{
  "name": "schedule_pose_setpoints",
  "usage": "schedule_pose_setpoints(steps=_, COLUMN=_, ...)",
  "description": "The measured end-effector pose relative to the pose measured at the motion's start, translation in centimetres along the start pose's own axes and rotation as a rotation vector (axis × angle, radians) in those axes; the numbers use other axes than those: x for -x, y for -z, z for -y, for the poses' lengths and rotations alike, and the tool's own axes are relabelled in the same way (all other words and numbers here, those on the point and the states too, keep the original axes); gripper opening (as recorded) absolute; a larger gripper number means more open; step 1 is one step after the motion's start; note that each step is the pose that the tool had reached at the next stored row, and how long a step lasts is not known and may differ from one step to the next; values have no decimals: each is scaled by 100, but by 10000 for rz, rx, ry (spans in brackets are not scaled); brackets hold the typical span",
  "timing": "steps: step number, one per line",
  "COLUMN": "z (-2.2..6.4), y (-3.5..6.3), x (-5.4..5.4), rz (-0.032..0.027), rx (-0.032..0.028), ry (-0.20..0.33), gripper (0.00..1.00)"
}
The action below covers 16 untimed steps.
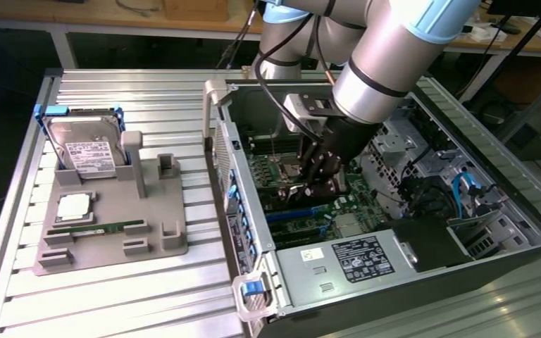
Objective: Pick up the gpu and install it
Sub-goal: 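Insert the gpu into the slot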
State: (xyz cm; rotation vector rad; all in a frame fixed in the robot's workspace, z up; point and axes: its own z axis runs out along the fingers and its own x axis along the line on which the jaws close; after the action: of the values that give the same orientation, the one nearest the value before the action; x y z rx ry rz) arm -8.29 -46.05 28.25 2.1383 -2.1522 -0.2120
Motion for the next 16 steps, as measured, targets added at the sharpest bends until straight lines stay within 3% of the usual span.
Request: schedule_pose_setpoints(steps=16, z=4, y=-23, x=-1, rz=2, rx=7, ry=1, gripper=27)
